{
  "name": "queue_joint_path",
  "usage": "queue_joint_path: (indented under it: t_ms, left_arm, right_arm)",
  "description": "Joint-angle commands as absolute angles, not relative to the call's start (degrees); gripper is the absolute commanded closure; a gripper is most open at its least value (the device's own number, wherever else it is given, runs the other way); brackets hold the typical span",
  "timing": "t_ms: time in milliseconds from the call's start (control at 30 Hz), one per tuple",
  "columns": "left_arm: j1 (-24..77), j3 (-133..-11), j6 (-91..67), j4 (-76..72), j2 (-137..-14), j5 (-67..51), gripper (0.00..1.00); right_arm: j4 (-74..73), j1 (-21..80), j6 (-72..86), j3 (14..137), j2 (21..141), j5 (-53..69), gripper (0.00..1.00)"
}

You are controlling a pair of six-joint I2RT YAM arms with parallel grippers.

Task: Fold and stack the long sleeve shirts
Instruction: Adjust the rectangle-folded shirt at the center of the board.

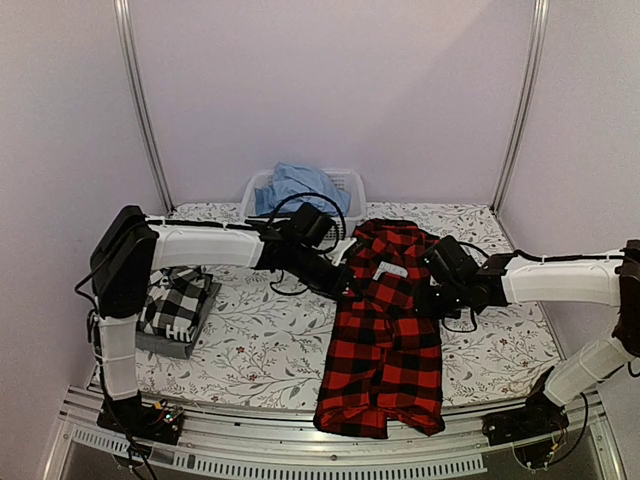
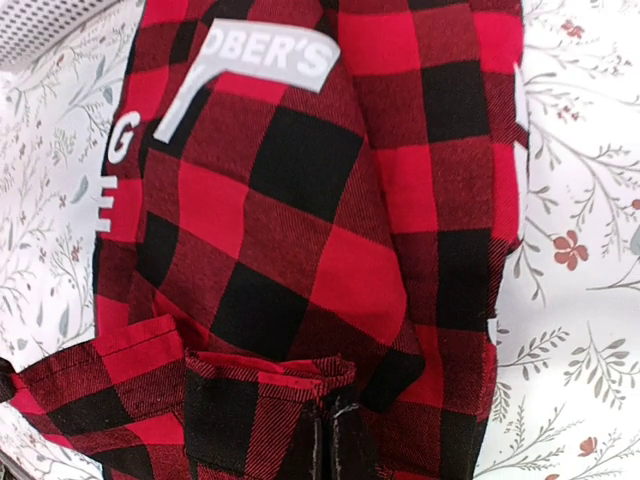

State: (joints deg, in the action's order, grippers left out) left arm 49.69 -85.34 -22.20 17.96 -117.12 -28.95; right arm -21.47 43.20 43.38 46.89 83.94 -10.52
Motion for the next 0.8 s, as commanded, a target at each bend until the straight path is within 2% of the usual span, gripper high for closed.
queue_joint_path:
  t_ms: [0,333,400,467,533,600,667,700,767]
  left_arm:
    - [49.9,-87.2,-19.1,14.6,-115.7,-28.2,1.0]
    - [46.3,-97.3,-17.9,16.5,-125.6,-26.2,1.0]
    - [45.6,-99.1,-18.2,17.6,-128.4,-25.7,1.0]
    - [44.8,-100.2,-18.8,18.2,-130.7,-25.2,0.98]
    - [44.0,-101.6,-19.5,19.3,-132.8,-24.3,0.86]
    - [43.4,-102.4,-20.0,19.9,-133.8,-23.4,0.78]
    - [42.9,-102.4,-20.5,20.0,-133.4,-22.9,0.61]
    - [42.8,-102.0,-20.6,20.0,-132.7,-22.6,0.56]
    - [42.8,-100.8,-20.4,19.6,-130.3,-21.7,0.52]
  right_arm:
    - [-21.6,43.5,45.2,48.7,81.3,-16.8,1.0]
    - [-19.1,40.9,45.1,53.0,87.2,-22.8,0.99]
    - [-17.9,40.2,44.1,53.4,89.3,-22.1,0.94]
    - [-17.6,39.9,43.4,54.2,91.5,-21.7,0.84]
    - [-17.7,39.3,43.0,54.6,92.9,-21.1,0.75]
    - [-18.1,39.0,42.7,55.0,92.6,-21.1,0.64]
    - [-19.5,39.0,42.4,55.6,91.3,-21.5,0.54]
    - [-20.3,39.0,42.2,55.9,90.6,-21.5,0.5]
    - [-22.2,39.2,41.8,56.4,88.5,-20.9,0.48]
